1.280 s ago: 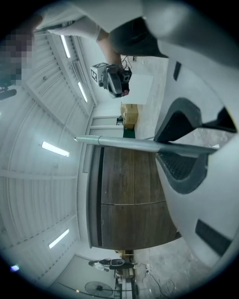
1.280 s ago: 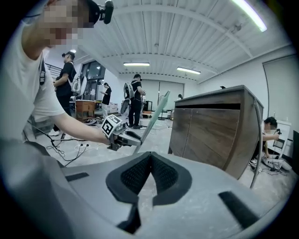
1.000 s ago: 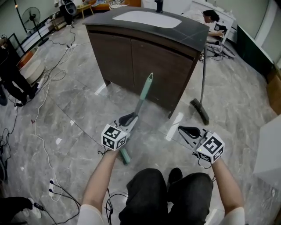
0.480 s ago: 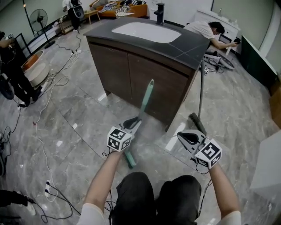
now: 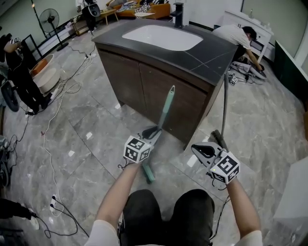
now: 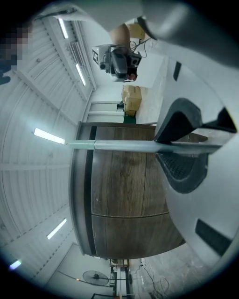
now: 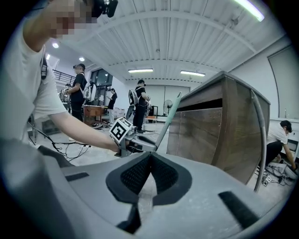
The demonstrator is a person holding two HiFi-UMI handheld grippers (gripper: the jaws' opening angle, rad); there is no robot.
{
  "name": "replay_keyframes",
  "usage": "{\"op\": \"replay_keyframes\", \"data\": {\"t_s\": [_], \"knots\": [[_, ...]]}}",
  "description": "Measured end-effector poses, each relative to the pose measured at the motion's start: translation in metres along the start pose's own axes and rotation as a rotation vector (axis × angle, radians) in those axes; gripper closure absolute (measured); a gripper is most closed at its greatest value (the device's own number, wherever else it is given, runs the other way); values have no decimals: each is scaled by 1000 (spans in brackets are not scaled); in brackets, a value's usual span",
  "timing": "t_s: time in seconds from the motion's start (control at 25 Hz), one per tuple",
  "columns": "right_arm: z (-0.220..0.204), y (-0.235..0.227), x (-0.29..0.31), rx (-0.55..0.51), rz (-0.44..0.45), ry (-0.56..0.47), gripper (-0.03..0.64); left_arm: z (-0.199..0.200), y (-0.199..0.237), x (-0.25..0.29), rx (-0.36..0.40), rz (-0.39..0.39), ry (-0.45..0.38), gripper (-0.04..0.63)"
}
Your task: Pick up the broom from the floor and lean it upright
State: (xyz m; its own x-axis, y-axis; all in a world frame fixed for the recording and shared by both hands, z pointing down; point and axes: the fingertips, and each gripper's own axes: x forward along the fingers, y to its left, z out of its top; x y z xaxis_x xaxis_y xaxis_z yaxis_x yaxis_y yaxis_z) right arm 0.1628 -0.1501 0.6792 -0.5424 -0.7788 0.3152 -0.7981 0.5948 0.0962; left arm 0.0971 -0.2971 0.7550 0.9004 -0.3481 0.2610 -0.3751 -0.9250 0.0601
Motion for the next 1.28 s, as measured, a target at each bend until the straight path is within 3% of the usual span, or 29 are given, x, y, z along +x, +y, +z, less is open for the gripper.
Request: {"op": "replay_keyframes", "data": {"t_s": [0.4,0.6,0.92,1.28], "knots": [[-14,-34,15,13,21,-7,617,-1,17,55,-42,33,41,522],[-22,-42,23,28,8,2,617,-5,20,68,-15,73,52,522],[-22,-40,31,21,24,0,617,3,15,72,27,72,57,497],[-15,-23,33,1,22,1,617,5,6,42,35,74,35,477]]}}
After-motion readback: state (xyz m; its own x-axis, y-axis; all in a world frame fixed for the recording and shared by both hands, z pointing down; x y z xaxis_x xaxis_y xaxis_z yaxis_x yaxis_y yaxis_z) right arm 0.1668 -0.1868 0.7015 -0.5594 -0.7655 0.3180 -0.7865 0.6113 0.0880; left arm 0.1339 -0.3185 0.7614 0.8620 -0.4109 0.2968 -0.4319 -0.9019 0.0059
